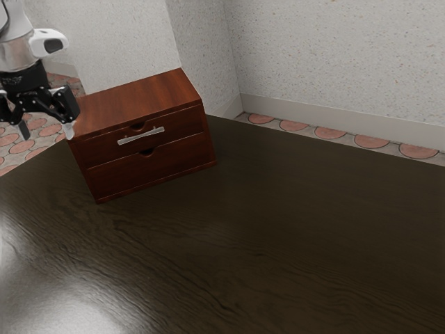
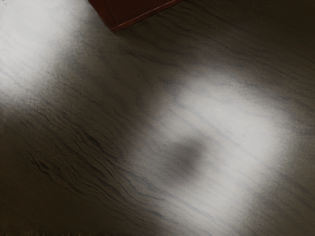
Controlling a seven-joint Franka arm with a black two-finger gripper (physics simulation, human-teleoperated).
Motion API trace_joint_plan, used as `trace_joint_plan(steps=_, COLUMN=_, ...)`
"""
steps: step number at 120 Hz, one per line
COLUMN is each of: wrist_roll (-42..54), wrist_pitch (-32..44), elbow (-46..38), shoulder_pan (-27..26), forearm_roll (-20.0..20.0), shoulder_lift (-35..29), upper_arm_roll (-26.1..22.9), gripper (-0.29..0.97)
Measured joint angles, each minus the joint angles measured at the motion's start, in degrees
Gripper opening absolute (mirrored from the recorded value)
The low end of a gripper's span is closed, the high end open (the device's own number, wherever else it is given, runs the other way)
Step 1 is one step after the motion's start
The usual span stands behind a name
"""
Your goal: Pull the drawer handle with one arm to open the drawer
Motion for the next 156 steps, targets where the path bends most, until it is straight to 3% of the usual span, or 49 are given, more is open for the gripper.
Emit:
trace_joint_plan(steps=14, wrist_roll=-0.42, wrist_pitch=-0.24, elbow=0.42, shoulder_pan=2.49, forearm_roll=-0.12, shoulder_lift=-0.2, upper_arm_roll=0.07, gripper=0.68)
trace_joint_plan(steps=26, wrist_roll=-0.77, wrist_pitch=-0.99, elbow=10.36, shoulder_pan=3.33, forearm_roll=-0.69, shoulder_lift=-2.34, upper_arm_roll=-0.33, gripper=0.68)
trace_joint_plan(steps=36, wrist_roll=-1.0, wrist_pitch=-1.52, elbow=13.59, shoulder_pan=3.51, forearm_roll=-0.85, shoulder_lift=-3.48, upper_arm_roll=-2.41, gripper=0.68)
trace_joint_plan(steps=68, wrist_roll=-1.53, wrist_pitch=-1.73, elbow=13.84, shoulder_pan=-17.44, forearm_roll=-1.2, shoulder_lift=-2.57, upper_arm_roll=-5.5, gripper=0.68)
trace_joint_plan(steps=80, wrist_roll=-1.73, wrist_pitch=-2.59, elbow=10.58, shoulder_pan=-20.36, forearm_roll=-5.37, shoulder_lift=-1.15, upper_arm_roll=-5.54, gripper=0.68)
trace_joint_plan(steps=88, wrist_roll=-1.86, wrist_pitch=-1.68, elbow=4.33, shoulder_pan=-20.37, forearm_roll=-5.15, shoulder_lift=-3.41, upper_arm_roll=-8.01, gripper=0.68)
trace_joint_plan(steps=104, wrist_roll=-2.24, wrist_pitch=4.49, elbow=-24.45, shoulder_pan=-11.62, forearm_roll=-4.42, shoulder_lift=-22.94, upper_arm_roll=-12.79, gripper=0.68)
trace_joint_plan(steps=115, wrist_roll=-3.05, wrist_pitch=8.03, elbow=-43.53, shoulder_pan=-11.04, forearm_roll=-4.21, shoulder_lift=-39.75, upper_arm_roll=-12.54, gripper=0.68)
trace_joint_plan(steps=126, wrist_roll=-3.46, wrist_pitch=10.98, elbow=-55.02, shoulder_pan=-13.5, forearm_roll=-2.99, shoulder_lift=-51.63, upper_arm_roll=-9.07, gripper=0.68)
trace_joint_plan(steps=136, wrist_roll=-1.53, wrist_pitch=14.21, elbow=-57.34, shoulder_pan=-14.95, forearm_roll=1.63, shoulder_lift=-52.21, upper_arm_roll=-8.0, gripper=0.68)
trace_joint_plan(steps=148, wrist_roll=4.67, wrist_pitch=22.04, elbow=-57.85, shoulder_pan=-19.16, forearm_roll=10.68, shoulder_lift=-48.8, upper_arm_roll=-7.15, gripper=0.68)
trace_joint_plan(steps=156, wrist_roll=9.7, wrist_pitch=27.7, elbow=-56.82, shoulder_pan=-25.8, forearm_roll=16.73, shoulder_lift=-45.69, upper_arm_roll=-0.75, gripper=0.68)
